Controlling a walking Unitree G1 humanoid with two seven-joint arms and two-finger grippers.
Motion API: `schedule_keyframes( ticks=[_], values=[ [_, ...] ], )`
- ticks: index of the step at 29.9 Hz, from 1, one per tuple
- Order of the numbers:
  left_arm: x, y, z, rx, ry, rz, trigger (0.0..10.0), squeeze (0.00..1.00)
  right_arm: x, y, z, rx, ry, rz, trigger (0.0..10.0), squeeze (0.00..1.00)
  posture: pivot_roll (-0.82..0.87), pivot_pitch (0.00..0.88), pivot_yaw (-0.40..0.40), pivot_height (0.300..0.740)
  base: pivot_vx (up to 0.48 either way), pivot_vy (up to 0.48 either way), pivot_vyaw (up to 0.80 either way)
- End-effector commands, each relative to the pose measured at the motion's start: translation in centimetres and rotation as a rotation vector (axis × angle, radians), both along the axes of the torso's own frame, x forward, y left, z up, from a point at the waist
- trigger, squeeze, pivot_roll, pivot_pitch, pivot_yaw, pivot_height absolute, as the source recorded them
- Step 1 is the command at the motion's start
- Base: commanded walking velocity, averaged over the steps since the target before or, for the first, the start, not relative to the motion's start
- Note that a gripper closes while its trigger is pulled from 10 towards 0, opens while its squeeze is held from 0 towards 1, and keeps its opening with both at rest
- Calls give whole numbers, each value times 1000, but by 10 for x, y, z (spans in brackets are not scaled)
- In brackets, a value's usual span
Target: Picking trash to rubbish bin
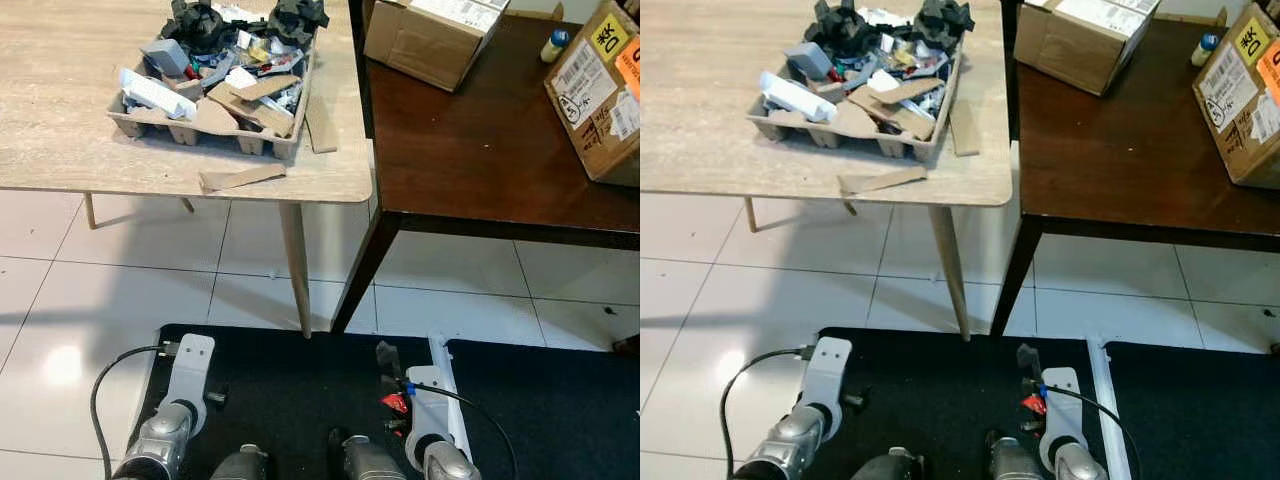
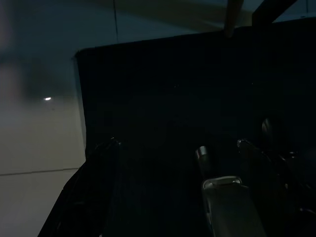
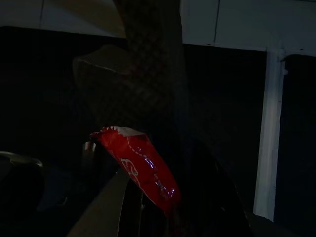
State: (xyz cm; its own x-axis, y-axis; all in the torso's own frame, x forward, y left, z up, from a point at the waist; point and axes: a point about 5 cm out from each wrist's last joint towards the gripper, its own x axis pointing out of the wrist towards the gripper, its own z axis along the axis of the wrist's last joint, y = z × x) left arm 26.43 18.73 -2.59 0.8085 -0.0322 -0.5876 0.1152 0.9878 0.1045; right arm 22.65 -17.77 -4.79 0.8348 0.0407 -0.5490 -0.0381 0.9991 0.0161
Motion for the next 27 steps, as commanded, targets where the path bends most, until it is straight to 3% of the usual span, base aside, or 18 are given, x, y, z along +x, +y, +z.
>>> schedule_keyframes(
  ticks=[1,5,18,27],
  values=[
    [-10,1,-8,2,38,-1,10000,0,-14,-4,-10,1,59,-15,10000,0,2,260,-29,740,0,0,0],
    [-7,-6,-7,-9,32,-24,10000,0,-16,-8,-11,2,81,-39,10000,0,5,246,-21,740,0,0,0],
    [-10,-11,-10,-5,39,-36,10000,0,-25,-17,-17,2,131,-91,10000,0,8,214,-1,740,0,0,-800],
    [-6,-6,-7,-29,28,38,10000,0,-27,-17,-19,4,146,-100,10000,0,7,184,-7,740,0,0,-800]
  ],
)
